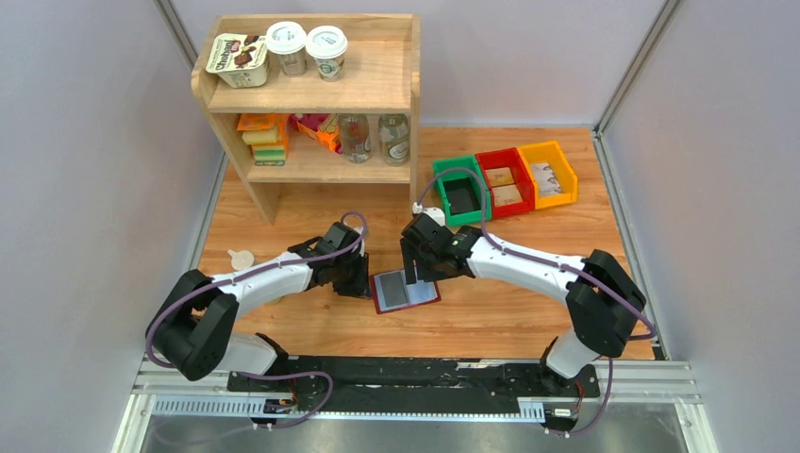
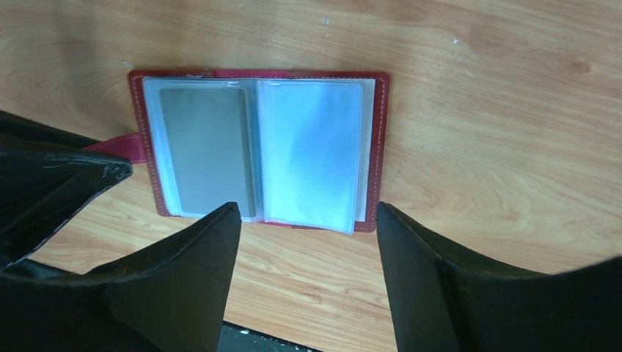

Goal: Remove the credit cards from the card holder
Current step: Remove the credit card from the card holder.

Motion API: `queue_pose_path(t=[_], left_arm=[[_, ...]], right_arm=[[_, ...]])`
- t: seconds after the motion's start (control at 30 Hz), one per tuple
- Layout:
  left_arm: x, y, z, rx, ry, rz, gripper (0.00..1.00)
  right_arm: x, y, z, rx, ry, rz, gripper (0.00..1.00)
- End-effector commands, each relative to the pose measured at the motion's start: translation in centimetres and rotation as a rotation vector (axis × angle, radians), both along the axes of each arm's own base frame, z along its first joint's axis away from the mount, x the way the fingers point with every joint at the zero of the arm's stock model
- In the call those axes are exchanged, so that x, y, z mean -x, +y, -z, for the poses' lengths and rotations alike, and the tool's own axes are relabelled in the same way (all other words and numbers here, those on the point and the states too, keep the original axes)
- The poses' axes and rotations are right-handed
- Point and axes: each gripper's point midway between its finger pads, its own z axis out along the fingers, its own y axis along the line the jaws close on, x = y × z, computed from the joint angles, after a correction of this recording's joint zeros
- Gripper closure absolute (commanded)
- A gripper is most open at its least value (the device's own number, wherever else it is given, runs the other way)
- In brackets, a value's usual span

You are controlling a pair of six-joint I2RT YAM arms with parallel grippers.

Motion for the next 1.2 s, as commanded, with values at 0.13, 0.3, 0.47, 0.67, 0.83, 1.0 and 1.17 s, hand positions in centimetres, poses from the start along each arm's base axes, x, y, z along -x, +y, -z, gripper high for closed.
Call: queue_pose_path(t=[0.13,0.3,0.47,0.67,0.83,1.0,1.17], left_arm=[[-0.5,-0.1,-1.6,0.026,-0.062,-0.011,0.71],[-1.1,0.4,-2.9,0.015,-0.104,-0.038,0.62],[-1.6,0.2,-4.3,0.042,-0.150,-0.047,0.57],[-1.0,0.7,-2.1,-0.012,-0.071,-0.054,0.61],[-0.6,0.5,-0.9,-0.016,-0.027,-0.046,0.69],[-0.4,0.7,-0.1,-0.003,0.002,-0.065,0.80],[-0.3,1.0,0.3,0.012,0.017,-0.082,0.87]], right_arm=[[-0.3,4.3,-3.0,-0.230,-0.052,-0.104,0.38],[-0.2,5.8,-1.9,-0.296,-0.004,-0.133,0.41],[0.1,6.4,-0.3,-0.311,0.043,-0.145,0.41],[-0.3,6.1,0.5,-0.203,0.026,-0.127,0.31],[-0.9,6.0,1.4,-0.092,-0.014,-0.093,0.27],[-0.4,7.2,2.0,-0.085,-0.009,-0.100,0.26],[-0.2,7.3,2.8,-0.017,-0.027,-0.100,0.21]])
